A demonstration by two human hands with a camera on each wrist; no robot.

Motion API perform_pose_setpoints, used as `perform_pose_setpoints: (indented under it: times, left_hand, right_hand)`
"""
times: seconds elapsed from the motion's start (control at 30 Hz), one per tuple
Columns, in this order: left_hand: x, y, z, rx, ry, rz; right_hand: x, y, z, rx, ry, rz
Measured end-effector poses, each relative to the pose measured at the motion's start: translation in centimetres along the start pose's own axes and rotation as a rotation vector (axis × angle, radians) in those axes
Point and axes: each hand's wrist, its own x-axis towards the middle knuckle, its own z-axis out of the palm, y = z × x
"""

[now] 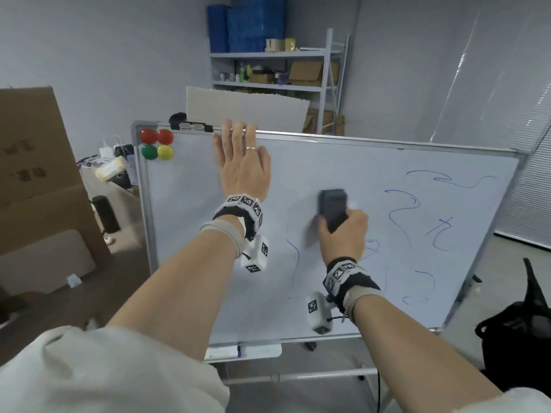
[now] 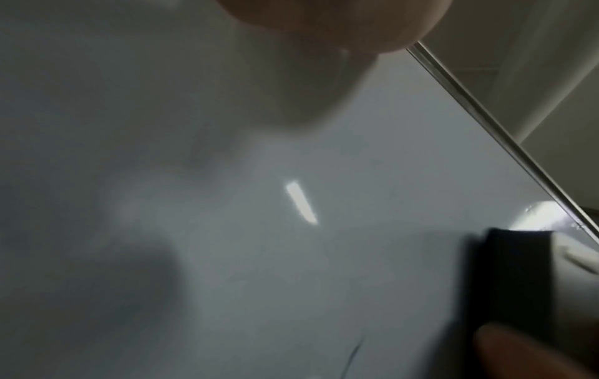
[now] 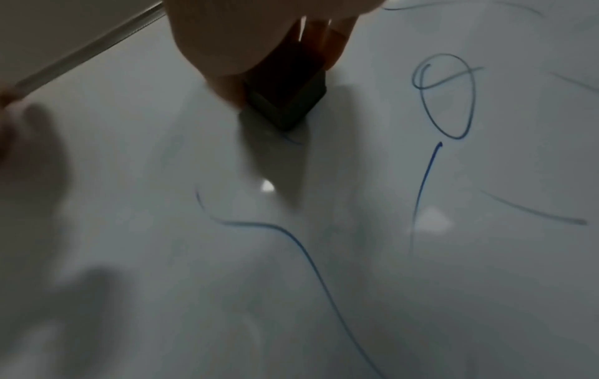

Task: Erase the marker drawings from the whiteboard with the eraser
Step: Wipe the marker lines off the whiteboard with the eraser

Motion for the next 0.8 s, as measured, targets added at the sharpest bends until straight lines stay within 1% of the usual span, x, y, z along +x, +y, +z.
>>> perform_pose_setpoints:
  times: [0.07,0.1,0.13,0.17,0.2,0.27,0.33,0.37,0.4,0.43,0.47,0.6,0.7,0.73,0.8]
  left_hand:
    - [0.2,-0.2,-0.2,0.008,-0.014,-0.021]
    - [0.2,-0.3,-0.3,0.009,-0.026,-0.032]
    - [0.3,-0.5,-0.5,0.011,-0.035,-0.037]
    - [0.2,-0.5,-0.5,0.016,-0.038,-0.034]
    - [0.1,-0.4,-0.6,0.023,-0.033,-0.027]
    - [-0.1,0.3,-0.5,0.026,-0.014,-0.031]
    - [-0.2,1.6,-0.5,0.007,0.013,-0.099]
    - [-0.2,2.5,-0.6,-0.001,0.017,-0.146]
    - [-0.2,3.4,-0.5,-0.004,0.011,-0.178]
    - [-0.1,4.5,-0.5,-0.008,0.0,-0.181]
    - [-0.1,5.7,-0.2,-0.014,-0.02,-0.153]
    - [-0.5,11.6,1.4,-0.011,-0.136,0.008]
    - [-1.0,16.7,3.4,-0.033,-0.12,0.067]
    - [-1.2,18.2,4.1,-0.032,-0.106,0.069]
    - [-1.2,20.4,5.4,-0.011,-0.085,0.004]
  right_hand:
    - [-1.7,-0.2,0.8,-0.134,-0.243,-0.3]
    - [-2.6,-0.2,1.2,-0.224,-0.345,-0.425]
    - [-3.2,0.0,1.3,-0.286,-0.39,-0.494]
    - [-3.2,0.1,1.1,-0.307,-0.377,-0.504]
    - [-2.9,0.1,0.8,-0.299,-0.332,-0.464]
    - [-1.8,0.4,-0.5,-0.263,-0.221,-0.311]
    - [0.0,0.8,-2.2,-0.214,-0.114,-0.126]
    - [0.9,1.1,-3.0,-0.201,-0.069,-0.061]
    - [1.6,1.3,-3.6,-0.197,-0.034,-0.035]
    - [2.2,1.6,-4.1,-0.193,-0.021,-0.038]
    - [2.7,1.9,-4.5,-0.186,-0.03,-0.054]
    - [4.5,3.0,-6.2,-0.168,-0.089,-0.187]
    - [7.1,4.9,-8.5,-0.151,-0.084,-0.216]
    - [8.1,5.8,-9.4,-0.141,-0.076,-0.206]
    - [10.2,7.7,-11.0,-0.132,-0.05,-0.166]
